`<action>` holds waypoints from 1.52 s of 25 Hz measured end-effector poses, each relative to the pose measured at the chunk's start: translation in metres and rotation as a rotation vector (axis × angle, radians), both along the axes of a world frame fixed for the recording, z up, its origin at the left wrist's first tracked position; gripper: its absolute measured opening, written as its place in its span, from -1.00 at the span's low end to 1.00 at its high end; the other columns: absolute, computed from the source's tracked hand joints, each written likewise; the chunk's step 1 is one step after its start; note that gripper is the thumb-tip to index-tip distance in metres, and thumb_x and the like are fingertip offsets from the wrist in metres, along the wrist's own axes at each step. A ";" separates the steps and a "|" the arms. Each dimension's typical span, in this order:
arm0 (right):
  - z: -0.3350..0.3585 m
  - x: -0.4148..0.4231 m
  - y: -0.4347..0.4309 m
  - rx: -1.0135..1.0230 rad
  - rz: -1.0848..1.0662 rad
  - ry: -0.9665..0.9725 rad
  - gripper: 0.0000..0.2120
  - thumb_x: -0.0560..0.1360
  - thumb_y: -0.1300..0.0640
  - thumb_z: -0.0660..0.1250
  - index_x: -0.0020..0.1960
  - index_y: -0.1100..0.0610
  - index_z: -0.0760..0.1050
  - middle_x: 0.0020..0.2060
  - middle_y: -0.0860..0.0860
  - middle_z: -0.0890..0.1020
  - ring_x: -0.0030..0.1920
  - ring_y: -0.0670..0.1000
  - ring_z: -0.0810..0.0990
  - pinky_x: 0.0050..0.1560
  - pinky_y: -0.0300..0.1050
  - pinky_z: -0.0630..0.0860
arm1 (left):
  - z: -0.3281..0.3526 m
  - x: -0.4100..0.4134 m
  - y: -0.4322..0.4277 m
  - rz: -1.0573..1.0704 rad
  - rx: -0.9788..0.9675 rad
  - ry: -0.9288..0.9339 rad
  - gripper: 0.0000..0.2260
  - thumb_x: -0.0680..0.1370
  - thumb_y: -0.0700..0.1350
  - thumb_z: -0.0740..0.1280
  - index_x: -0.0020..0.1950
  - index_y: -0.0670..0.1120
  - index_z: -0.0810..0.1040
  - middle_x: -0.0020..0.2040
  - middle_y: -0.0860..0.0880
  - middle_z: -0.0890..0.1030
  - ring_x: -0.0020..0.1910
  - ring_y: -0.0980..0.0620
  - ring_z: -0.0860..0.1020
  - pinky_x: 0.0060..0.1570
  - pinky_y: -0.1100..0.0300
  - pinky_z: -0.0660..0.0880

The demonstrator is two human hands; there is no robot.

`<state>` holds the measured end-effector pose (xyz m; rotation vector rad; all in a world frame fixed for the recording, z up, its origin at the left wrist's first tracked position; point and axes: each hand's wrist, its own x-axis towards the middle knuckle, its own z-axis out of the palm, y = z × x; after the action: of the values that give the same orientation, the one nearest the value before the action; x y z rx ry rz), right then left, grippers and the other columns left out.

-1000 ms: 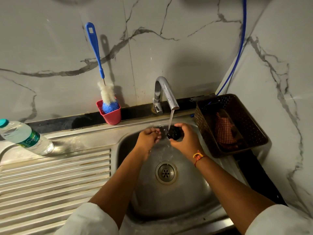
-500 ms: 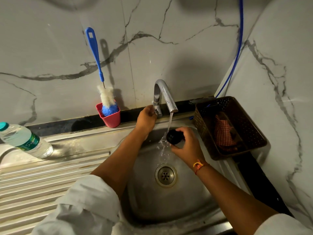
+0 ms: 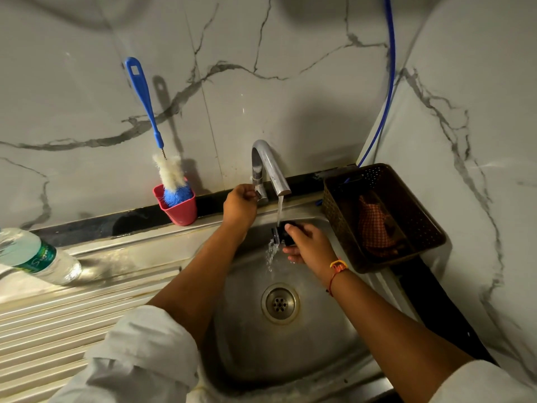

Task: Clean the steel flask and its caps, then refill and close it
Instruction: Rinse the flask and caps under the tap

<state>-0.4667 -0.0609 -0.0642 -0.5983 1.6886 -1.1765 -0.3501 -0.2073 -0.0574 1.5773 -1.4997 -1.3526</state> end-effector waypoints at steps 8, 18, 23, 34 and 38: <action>-0.009 -0.017 0.009 -0.130 0.249 0.561 -0.52 0.31 0.03 0.52 0.20 -0.12 0.50 0.17 -0.01 0.48 0.12 -0.02 0.54 0.12 -0.11 0.59 | 0.001 -0.001 0.012 -0.244 -0.078 -0.068 -0.57 0.67 -0.28 0.24 0.54 -0.06 0.40 0.41 -0.05 0.53 0.39 0.01 0.49 0.45 0.05 0.40; 0.014 -0.017 0.036 0.027 0.292 0.872 -0.59 0.48 -0.34 0.24 -0.13 0.01 0.55 -0.31 -0.07 0.62 -0.28 -0.07 0.60 -0.27 -0.13 0.59 | 0.002 0.024 0.090 -0.355 -0.232 -0.350 -0.83 0.60 -0.20 0.38 0.18 -0.04 0.60 0.09 0.00 0.63 0.11 0.05 0.59 0.18 0.18 0.48; 0.020 -0.018 0.056 0.050 0.511 0.959 -0.52 0.34 -0.28 0.46 0.08 0.04 0.57 -0.06 0.00 0.60 -0.07 0.01 0.58 -0.11 -0.14 0.54 | 0.010 0.052 0.140 -0.508 -0.357 -0.519 -0.83 0.54 -0.24 0.43 0.12 -0.09 0.66 0.01 -0.01 0.64 -0.02 0.06 0.59 0.17 0.09 0.54; 0.023 0.009 0.103 -0.214 0.616 0.979 -0.60 0.34 -0.04 0.49 0.11 0.07 0.53 -0.06 0.00 0.59 -0.05 0.02 0.59 -0.12 -0.12 0.56 | 0.017 0.092 0.208 -0.565 -0.501 -0.884 -0.51 0.59 -0.11 0.42 0.51 0.01 0.44 0.61 -0.03 0.29 0.59 -0.01 0.22 0.54 0.04 0.20; 0.003 0.015 0.115 -0.196 0.554 0.921 -0.66 0.36 -0.08 0.46 0.03 0.08 0.52 -0.15 -0.04 0.55 -0.15 0.00 0.55 -0.20 -0.12 0.54 | 0.008 0.107 0.227 -0.548 -0.480 -0.930 -0.50 0.58 -0.05 0.43 0.51 0.04 0.43 0.62 -0.01 0.26 0.60 -0.04 0.21 0.56 -0.01 0.21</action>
<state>-0.4516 0.0545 -0.0613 -1.7998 1.9211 -0.6750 -0.2427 0.0201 -0.0494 1.5844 -2.7056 -0.3416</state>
